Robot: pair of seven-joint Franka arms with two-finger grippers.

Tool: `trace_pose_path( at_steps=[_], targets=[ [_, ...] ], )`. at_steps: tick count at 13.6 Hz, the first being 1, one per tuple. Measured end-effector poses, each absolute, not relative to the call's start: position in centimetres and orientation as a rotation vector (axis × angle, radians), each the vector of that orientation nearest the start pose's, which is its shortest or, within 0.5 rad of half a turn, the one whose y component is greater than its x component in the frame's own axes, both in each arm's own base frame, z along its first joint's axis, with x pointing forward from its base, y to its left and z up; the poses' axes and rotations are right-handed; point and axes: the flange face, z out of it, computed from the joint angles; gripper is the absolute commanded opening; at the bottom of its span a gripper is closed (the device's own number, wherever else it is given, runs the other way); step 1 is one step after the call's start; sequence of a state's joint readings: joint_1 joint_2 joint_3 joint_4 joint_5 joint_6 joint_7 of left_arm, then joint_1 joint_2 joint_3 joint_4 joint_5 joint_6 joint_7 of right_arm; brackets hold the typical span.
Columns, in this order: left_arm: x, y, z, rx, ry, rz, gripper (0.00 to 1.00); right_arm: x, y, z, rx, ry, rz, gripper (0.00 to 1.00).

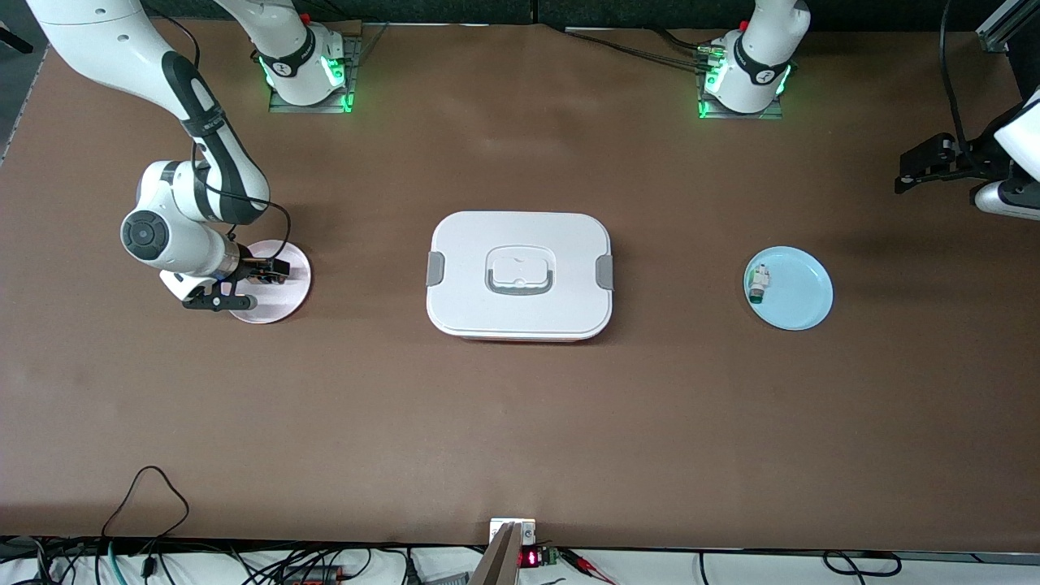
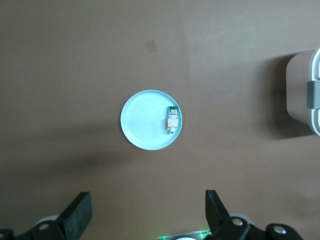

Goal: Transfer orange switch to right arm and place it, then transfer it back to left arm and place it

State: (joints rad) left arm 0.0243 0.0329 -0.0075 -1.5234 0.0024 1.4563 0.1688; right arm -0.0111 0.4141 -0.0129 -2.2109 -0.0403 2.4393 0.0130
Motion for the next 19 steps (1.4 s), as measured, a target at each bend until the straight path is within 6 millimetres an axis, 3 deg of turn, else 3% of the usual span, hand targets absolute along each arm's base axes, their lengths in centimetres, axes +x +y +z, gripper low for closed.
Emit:
trace_pose_path(
  at_steps=[3,8,11,15,17,19],
  targets=[
    [55.2,1.0,61.9,-3.136,0.239,0.157,1.00,53.1,-1.3,17.5,-3.155,0.005,0.293,0.97],
    [55.2,1.0,61.9,-3.136,0.239,0.157,1.00,53.1,-1.3,17.5,-3.155,0.003,0.290,0.78],
    [55.2,0.9,61.9,-3.136,0.239,0.157,1.00,53.1,-1.2,17.5,-3.153,-0.028,0.290,0.57],
    [55.2,0.9,61.9,-3.136,0.239,0.157,1.00,53.4,-1.1,17.8,-3.141,-0.177,0.279,0.46],
    [55.2,0.9,61.9,-3.136,0.239,0.157,1.00,54.1,0.0,19.0,-3.134,-0.217,0.268,0.46],
    [55.2,0.9,61.9,-3.136,0.239,0.157,1.00,55.6,1.5,22.2,-3.125,-0.255,0.281,0.46]
  ],
)
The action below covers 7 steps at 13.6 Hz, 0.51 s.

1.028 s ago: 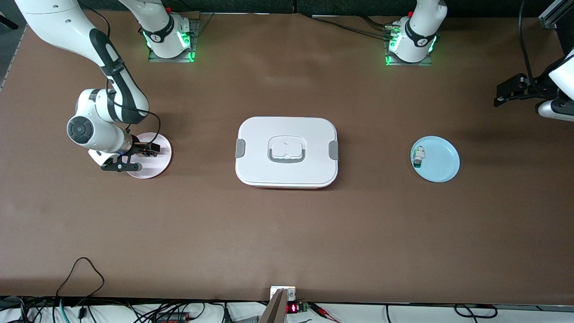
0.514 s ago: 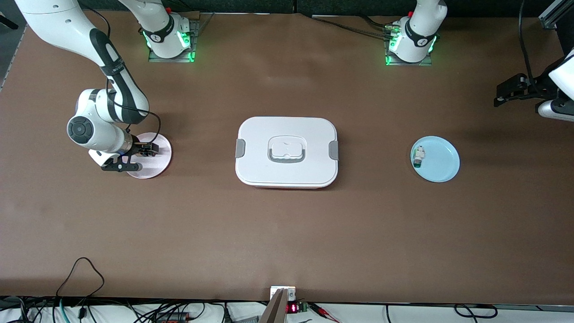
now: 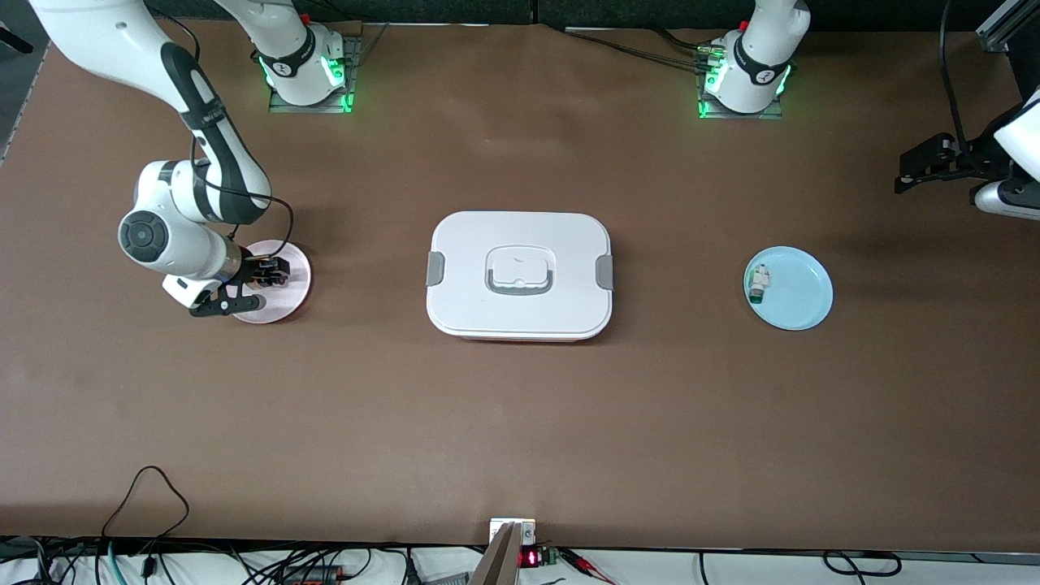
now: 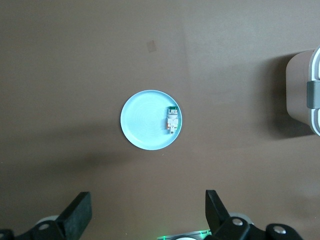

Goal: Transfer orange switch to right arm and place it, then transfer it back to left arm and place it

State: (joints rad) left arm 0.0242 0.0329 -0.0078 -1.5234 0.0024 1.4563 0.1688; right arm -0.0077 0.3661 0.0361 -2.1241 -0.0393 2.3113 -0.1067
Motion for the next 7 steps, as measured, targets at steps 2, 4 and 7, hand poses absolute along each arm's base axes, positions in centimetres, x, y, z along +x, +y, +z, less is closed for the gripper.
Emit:
trace_pose_path(
  at_steps=[2,4,7],
  targets=[
    [55.2,0.9,61.9,-3.136,0.239,0.157,1.00,57.7,2.5,27.0,-3.123,-0.284,0.280,0.46],
    [55.2,0.9,61.9,-3.136,0.239,0.157,1.00,59.6,4.0,32.6,-3.105,-0.303,0.300,0.46],
    [55.2,0.9,61.9,-3.136,0.239,0.157,1.00,61.0,5.8,40.5,-3.058,-0.310,0.293,0.45]
  ],
)
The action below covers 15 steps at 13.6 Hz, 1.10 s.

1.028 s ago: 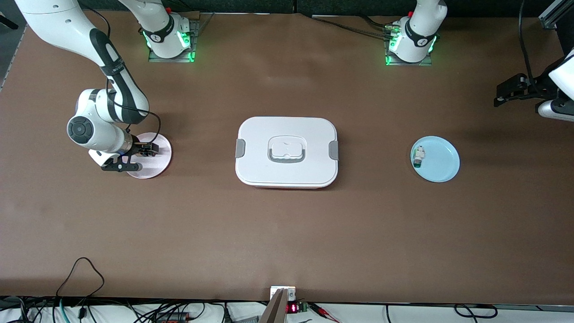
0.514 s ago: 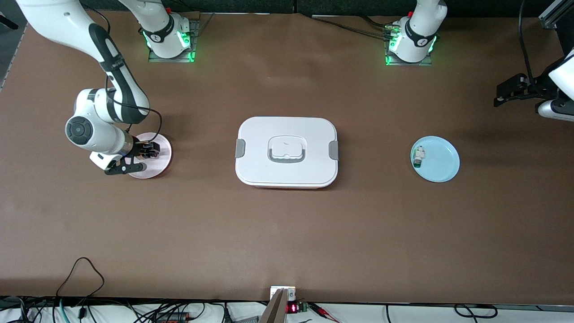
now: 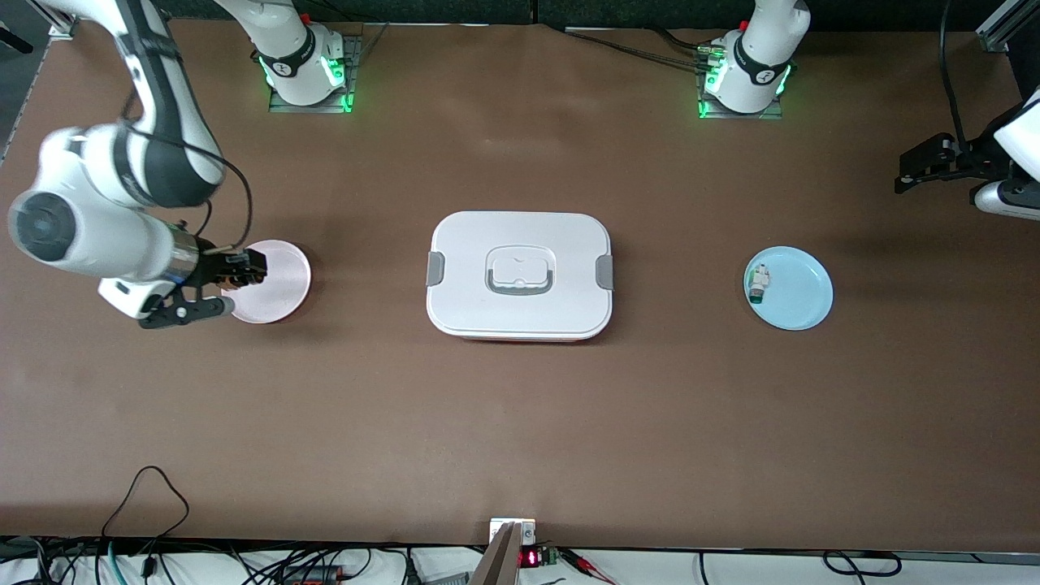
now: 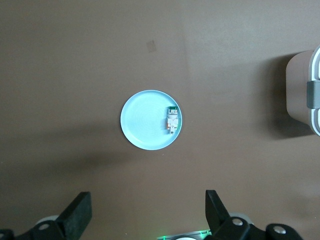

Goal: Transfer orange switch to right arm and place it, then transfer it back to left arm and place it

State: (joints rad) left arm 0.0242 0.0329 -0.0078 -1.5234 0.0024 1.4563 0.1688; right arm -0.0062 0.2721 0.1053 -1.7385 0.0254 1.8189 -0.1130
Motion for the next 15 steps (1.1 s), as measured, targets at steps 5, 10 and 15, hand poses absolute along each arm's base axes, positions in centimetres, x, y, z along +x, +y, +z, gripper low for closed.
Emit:
trace_pose_path(
  at_steps=[5,10,15],
  targets=[
    [55.2,0.9,61.9,-3.136,0.239,0.157,1.00,60.6,10.3,50.0,-3.035,-0.438,0.196,0.44],
    [55.2,0.9,61.9,-3.136,0.240,0.157,1.00,60.4,15.1,56.5,-2.915,-0.592,-0.021,0.44],
    [55.2,0.5,61.9,-3.134,0.252,0.157,1.00,59.1,20.3,57.7,-2.650,-0.946,-0.108,0.44]
  ],
)
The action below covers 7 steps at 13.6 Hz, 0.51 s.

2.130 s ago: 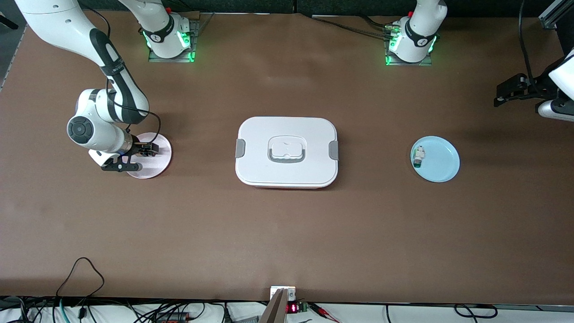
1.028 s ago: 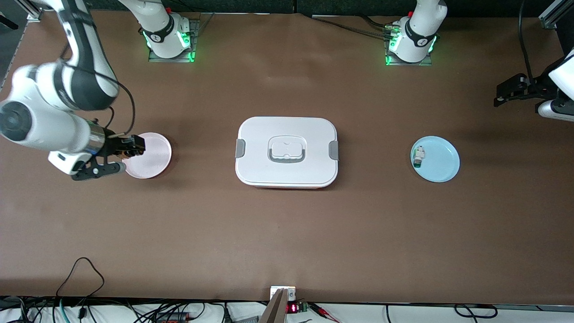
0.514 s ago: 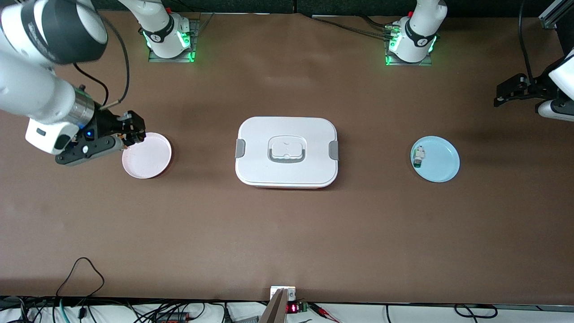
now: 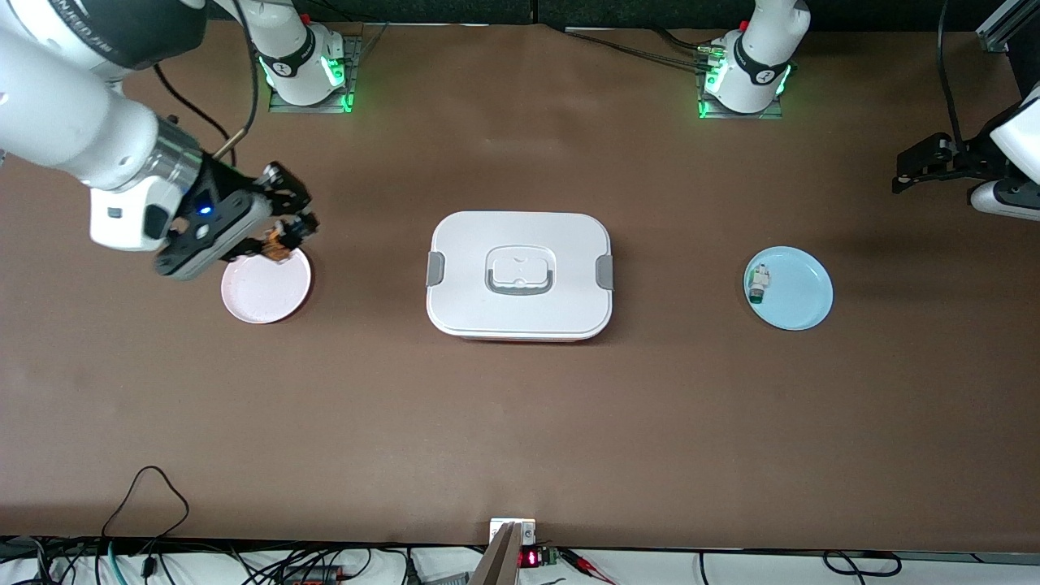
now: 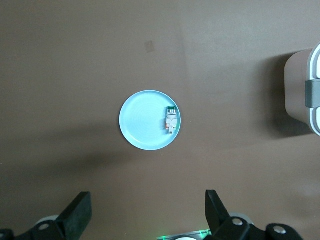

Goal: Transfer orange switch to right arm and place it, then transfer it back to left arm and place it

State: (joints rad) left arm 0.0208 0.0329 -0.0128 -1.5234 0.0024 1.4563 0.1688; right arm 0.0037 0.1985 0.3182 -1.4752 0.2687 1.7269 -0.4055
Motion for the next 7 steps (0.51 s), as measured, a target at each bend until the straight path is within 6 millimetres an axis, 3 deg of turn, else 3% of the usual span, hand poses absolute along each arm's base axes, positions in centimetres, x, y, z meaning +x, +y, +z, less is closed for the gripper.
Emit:
trace_pose_path(
  at_steps=[5,7],
  targets=[
    [55.2,0.5,61.9,-3.134,0.253,0.157,1.00,57.7,25.9,60.1,-2.309,-1.266,-0.324,0.43],
    [55.1,0.5,61.8,-3.134,0.253,0.176,1.00,57.6,27.2,60.2,-2.152,-1.342,-0.417,0.43]
  ],
)
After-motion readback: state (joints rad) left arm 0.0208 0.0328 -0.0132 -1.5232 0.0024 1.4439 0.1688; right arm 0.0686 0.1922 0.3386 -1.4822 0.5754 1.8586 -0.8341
